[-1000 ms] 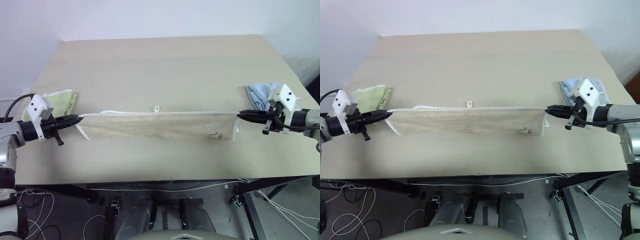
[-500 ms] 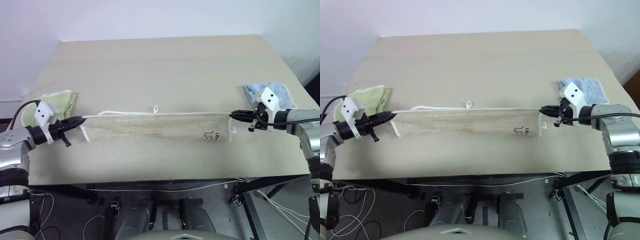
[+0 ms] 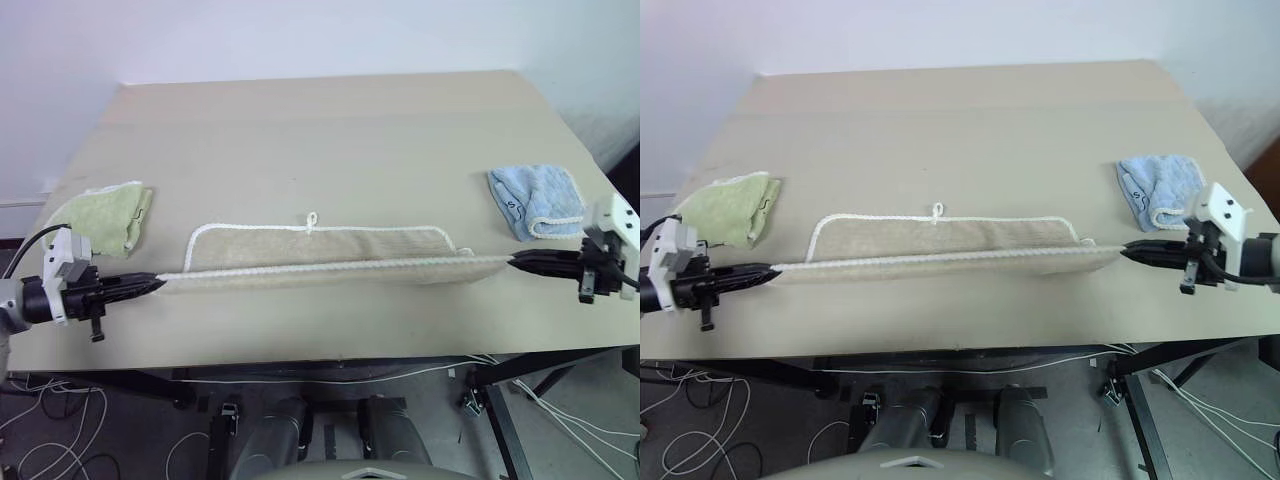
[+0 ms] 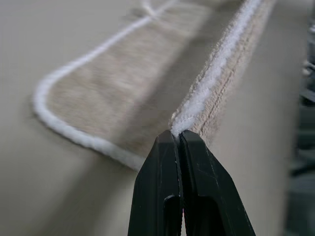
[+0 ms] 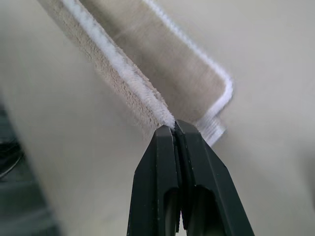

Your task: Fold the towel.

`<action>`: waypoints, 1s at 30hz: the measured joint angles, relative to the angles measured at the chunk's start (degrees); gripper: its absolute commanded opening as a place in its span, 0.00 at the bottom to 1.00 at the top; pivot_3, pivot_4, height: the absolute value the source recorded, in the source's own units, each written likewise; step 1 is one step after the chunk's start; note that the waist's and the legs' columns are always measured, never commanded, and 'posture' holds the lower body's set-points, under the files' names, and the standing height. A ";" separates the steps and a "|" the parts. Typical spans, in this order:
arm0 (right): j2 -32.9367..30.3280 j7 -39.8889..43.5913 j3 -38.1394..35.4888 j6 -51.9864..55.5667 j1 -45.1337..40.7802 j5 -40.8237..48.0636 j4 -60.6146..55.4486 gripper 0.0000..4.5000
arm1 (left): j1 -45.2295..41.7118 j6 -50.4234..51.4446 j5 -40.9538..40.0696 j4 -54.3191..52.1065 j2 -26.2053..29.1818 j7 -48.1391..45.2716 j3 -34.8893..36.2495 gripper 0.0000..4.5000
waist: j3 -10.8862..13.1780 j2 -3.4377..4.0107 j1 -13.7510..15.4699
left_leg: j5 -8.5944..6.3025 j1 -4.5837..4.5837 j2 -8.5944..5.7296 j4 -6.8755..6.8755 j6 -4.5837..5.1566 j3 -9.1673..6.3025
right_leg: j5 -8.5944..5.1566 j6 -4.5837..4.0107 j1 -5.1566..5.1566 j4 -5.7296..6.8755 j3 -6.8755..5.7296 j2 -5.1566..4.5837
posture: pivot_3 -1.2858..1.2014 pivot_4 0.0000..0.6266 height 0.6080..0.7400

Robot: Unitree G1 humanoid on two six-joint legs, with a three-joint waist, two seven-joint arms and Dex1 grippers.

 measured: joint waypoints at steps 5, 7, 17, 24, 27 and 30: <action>-1.80 2.27 -2.61 -0.87 6.08 0.34 -2.31 0.00 | 3.63 1.81 -0.39 -2.12 1.41 -1.61 0.33 0.01 | -0.02 0.04 0.07 | 0.00 0.02 0.01 -0.06 0.00 0.02 | -0.07 -0.11 0.02 -0.05 0.02 -0.02 | 0.52 0.24 1.00; -3.36 3.81 -2.94 -3.08 9.39 -0.92 -2.33 0.00 | 4.72 1.72 -0.30 -2.76 1.78 -1.94 0.51 0.01 | -0.01 0.04 0.09 | -0.01 -0.02 0.01 -0.06 0.01 0.02 | -0.08 -0.11 0.01 -0.10 0.01 -0.03 | 0.52 0.24 1.00; -7.31 5.11 -7.10 -6.93 9.84 -6.52 3.04 0.00 | 6.72 0.59 4.01 -0.64 5.15 -1.17 3.97 0.01 | -0.01 0.06 -0.02 | -0.03 -0.08 0.07 -0.09 0.03 0.11 | -0.18 -0.28 -0.05 -0.14 0.04 -0.04 | 0.52 0.24 1.00; -2.74 -1.14 0.90 -0.91 -0.67 -4.99 0.31 0.00 | 3.43 3.53 4.01 -6.56 3.45 0.75 0.83 0.01 | 0.02 0.10 -0.10 | -0.03 -0.11 0.08 -0.13 0.03 0.15 | -0.16 -0.25 -0.15 -0.13 0.06 -0.03 | 0.52 0.24 1.00; -1.78 -1.80 4.29 3.27 -2.62 -3.43 -3.73 0.11 | 3.36 4.24 4.07 -7.62 3.43 1.04 0.21 0.00 | 0.02 0.10 0.07 | -0.03 -0.13 0.11 -0.18 0.03 0.15 | -0.14 -0.22 -0.18 -0.13 0.04 0.00 | 0.52 0.24 1.00; -1.63 -0.93 7.87 4.22 -2.46 -2.81 -8.19 0.33 | 3.27 5.52 3.81 -8.93 3.41 1.35 0.19 0.00 | 0.02 0.10 0.22 | -0.04 -0.14 0.10 -0.15 0.04 0.15 | -0.14 -0.22 -0.16 -0.15 0.03 -0.01 | 0.52 0.24 1.00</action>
